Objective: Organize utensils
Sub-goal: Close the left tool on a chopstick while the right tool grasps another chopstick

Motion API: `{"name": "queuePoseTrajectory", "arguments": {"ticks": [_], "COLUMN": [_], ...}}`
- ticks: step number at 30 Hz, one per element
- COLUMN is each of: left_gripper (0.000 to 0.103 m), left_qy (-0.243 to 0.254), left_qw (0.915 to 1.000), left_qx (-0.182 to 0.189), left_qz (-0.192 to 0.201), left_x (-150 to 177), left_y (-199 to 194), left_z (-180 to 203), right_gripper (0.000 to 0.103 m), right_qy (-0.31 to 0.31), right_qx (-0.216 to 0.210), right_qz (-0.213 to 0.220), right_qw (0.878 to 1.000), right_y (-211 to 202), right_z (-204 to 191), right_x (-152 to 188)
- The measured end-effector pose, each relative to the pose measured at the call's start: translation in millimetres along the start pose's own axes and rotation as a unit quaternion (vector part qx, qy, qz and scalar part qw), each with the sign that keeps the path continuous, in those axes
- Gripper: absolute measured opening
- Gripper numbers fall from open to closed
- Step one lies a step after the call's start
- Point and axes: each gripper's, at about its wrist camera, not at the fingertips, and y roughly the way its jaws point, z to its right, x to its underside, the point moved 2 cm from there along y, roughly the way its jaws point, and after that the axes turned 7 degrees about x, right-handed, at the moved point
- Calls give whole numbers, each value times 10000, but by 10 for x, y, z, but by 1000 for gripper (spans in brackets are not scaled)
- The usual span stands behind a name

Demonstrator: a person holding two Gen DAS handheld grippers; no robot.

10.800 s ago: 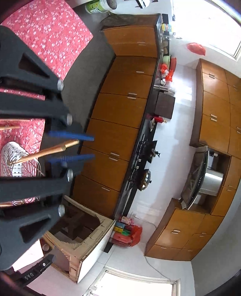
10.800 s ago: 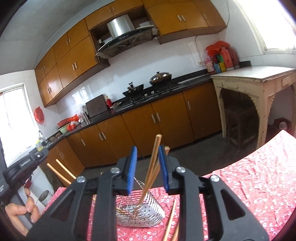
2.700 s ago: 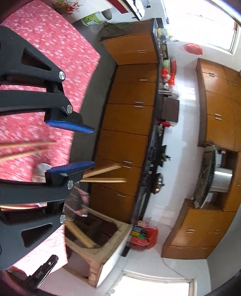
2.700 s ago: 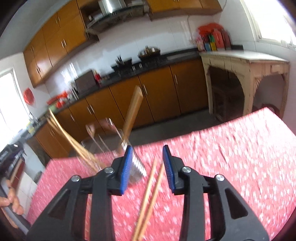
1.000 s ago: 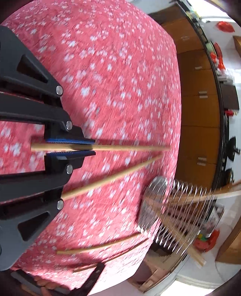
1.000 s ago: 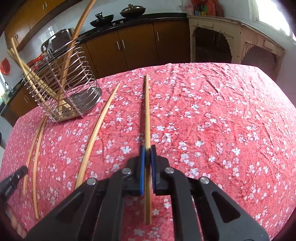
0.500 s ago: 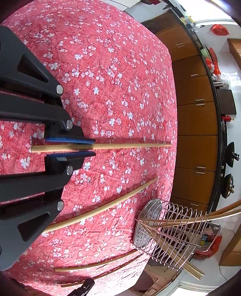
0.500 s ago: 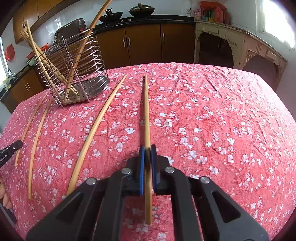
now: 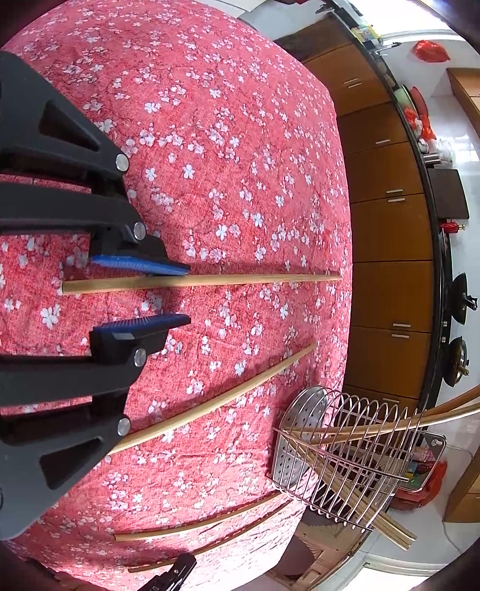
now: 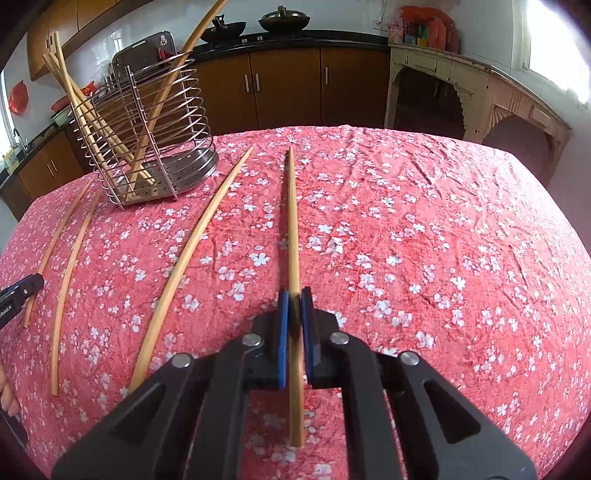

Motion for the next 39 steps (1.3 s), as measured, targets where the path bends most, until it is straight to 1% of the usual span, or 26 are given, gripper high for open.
{"name": "queuePoseTrajectory", "arguments": {"ticks": [11,15,25,34,35,37,39], "left_gripper": [23,27,27,26,26,20,8], "left_qy": [5,45,-11,61,81,97,77], "left_qw": [10000,10000,10000,10000,9999,9999,9999], "left_qx": [-14,18,-73,-68,-81,-122,-104], "left_qz": [-2,-5,3,-13,-17,-20,-15], "left_x": [7,8,132,195,196,200,201], "left_y": [-8,-14,-116,-161,-160,-159,-163], "left_z": [-2,10,-12,37,41,50,42], "right_gripper": [9,9,9,9,9,9,8], "right_qy": [70,139,47,29,26,21,35], "right_qx": [-84,-162,-172,-139,-136,-135,-175], "right_qz": [-14,-21,-15,-24,-23,-24,-24], "right_qw": [9999,9998,9998,9999,9999,9999,9998], "right_y": [10,3,-195,-247,-251,-253,-251], "right_z": [23,38,83,78,83,95,103], "right_x": [-5,-3,222,270,275,275,275]}}
